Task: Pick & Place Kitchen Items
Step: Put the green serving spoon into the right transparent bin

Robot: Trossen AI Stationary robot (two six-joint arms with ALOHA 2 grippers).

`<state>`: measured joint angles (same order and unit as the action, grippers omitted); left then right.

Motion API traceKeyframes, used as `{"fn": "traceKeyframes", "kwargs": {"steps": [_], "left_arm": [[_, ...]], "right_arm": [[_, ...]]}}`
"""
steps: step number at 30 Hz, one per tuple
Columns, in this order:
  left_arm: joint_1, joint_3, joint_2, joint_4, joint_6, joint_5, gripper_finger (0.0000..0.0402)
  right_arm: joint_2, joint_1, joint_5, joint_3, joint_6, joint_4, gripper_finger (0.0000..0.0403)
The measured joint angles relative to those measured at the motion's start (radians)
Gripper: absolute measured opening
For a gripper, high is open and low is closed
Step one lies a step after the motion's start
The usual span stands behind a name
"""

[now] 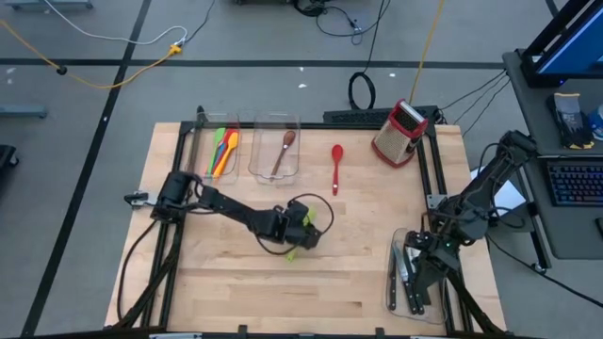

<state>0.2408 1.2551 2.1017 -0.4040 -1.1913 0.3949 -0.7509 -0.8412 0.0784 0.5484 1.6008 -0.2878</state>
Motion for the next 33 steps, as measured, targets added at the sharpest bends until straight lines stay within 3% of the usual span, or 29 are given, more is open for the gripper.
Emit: {"fn": "traceKeyframes", "kwargs": {"steps": [6, 17, 25, 33], "left_arm": [[0.014, 0.001, 0.0, -0.024, -0.005, 0.0, 0.0225], [0.016, -0.001, -0.002, -0.039, 0.067, -0.023, 0.0104], [0.017, -0.001, -0.004, -0.015, 0.026, -0.038, 0.0014], [0.017, -0.004, -0.004, 0.064, 0.056, -0.053, 0.0008]], "right_arm": [[0.0, 0.009, 0.0, 0.0, -0.011, -0.016, 0.0095], [0.0, 0.009, -0.107, -0.001, -0.041, -0.067, 0.0095], [0.0, 0.01, -0.211, -0.001, -0.077, -0.105, 0.0095], [0.0, 0.01, -0.237, -0.001, -0.096, -0.105, 0.0095]]}}
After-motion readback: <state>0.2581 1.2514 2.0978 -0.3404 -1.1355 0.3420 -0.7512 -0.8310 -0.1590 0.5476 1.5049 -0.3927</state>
